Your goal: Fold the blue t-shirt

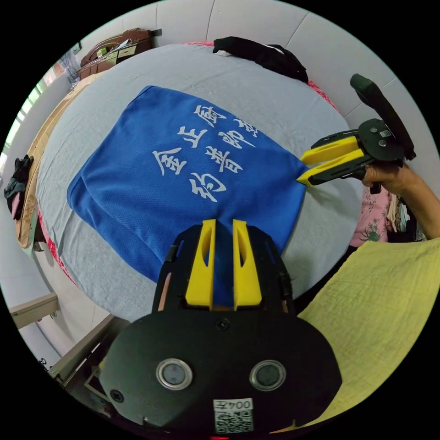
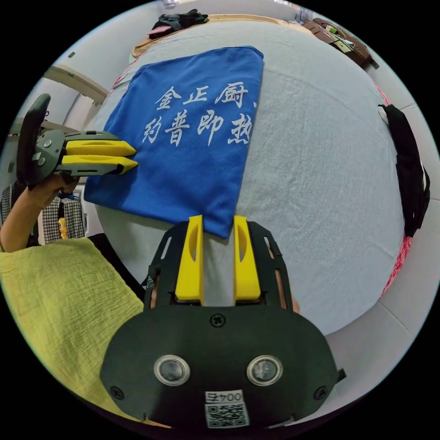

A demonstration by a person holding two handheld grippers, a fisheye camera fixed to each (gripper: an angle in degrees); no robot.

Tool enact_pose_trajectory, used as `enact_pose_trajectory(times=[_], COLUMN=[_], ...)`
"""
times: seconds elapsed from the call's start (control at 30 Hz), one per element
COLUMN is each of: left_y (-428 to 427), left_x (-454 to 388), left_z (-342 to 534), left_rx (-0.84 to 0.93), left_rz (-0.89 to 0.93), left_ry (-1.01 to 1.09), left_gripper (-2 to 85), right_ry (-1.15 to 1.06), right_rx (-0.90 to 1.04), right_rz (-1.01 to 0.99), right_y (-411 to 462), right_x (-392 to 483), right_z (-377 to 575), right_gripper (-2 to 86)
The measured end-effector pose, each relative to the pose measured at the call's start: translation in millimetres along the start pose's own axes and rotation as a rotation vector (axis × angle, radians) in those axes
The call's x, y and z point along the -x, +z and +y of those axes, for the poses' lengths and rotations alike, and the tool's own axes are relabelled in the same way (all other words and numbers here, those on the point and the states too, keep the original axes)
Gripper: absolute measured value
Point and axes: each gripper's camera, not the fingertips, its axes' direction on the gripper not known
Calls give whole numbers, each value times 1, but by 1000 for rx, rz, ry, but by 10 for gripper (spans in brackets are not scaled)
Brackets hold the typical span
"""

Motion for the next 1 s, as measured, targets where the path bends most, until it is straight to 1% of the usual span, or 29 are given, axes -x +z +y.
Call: enact_pose_trajectory(times=[0.1, 0.13, 0.17, 0.2, 0.23, 0.27, 0.3, 0.33, 0.4, 0.47, 0.6, 0.7, 0.8, 0.9, 1.0], left_y=[-5, -6, -10, -15, -18, -28, -37, -40, -47, -46, -31, -5, 15, 23, 18], left_x=[21, 26, 39, 53, 62, 80, 99, 109, 136, 144, 126, 105, 89, 83, 81], left_z=[21, 26, 35, 44, 50, 64, 81, 91, 135, 169, 243, 285, 317, 337, 345], left_rx=[-7, -8, -7, -15, -28, -76, -141, -177, -308, -380, -439, -450, -499, -578, -677], left_rz=[49, 66, 112, 179, 220, 312, 429, 496, 764, 886, 1004, 1109, 1169, 1192, 1217], left_ry=[-38, -47, -72, -100, -121, -187, -268, -309, -461, -555, -739, -873, -999, -1077, -1093], left_gripper=[44, 46, 48, 54, 56, 67, 79, 86, 110, 125, 153, 171, 195, 223, 247], right_ry=[0, 33, 86, 114, 165, 207, 222, 256, 275, 250, 215, 196, 173, 171, 122], right_rx=[-8, -34, -85, -109, -149, -179, -192, -210, -221, -220, -208, -169, -173, -177, -196], right_rz=[-68, -138, -248, -312, -447, -556, -595, -646, -707, -762, -774, -853, -918, -1019, -1088], right_y=[4, 5, 4, 4, 8, 16, 21, 32, 48, 68, 94, 123, 143, 146, 135], right_x=[-31, -53, -81, -95, -125, -152, -164, -187, -213, -235, -256, -276, -290, -305, -311], right_z=[7, 15, 27, 33, 44, 54, 58, 64, 68, 66, 65, 65, 62, 56, 50], right_gripper=[114, 118, 119, 119, 117, 115, 115, 115, 119, 121, 101, 53, 39, 34, 32])
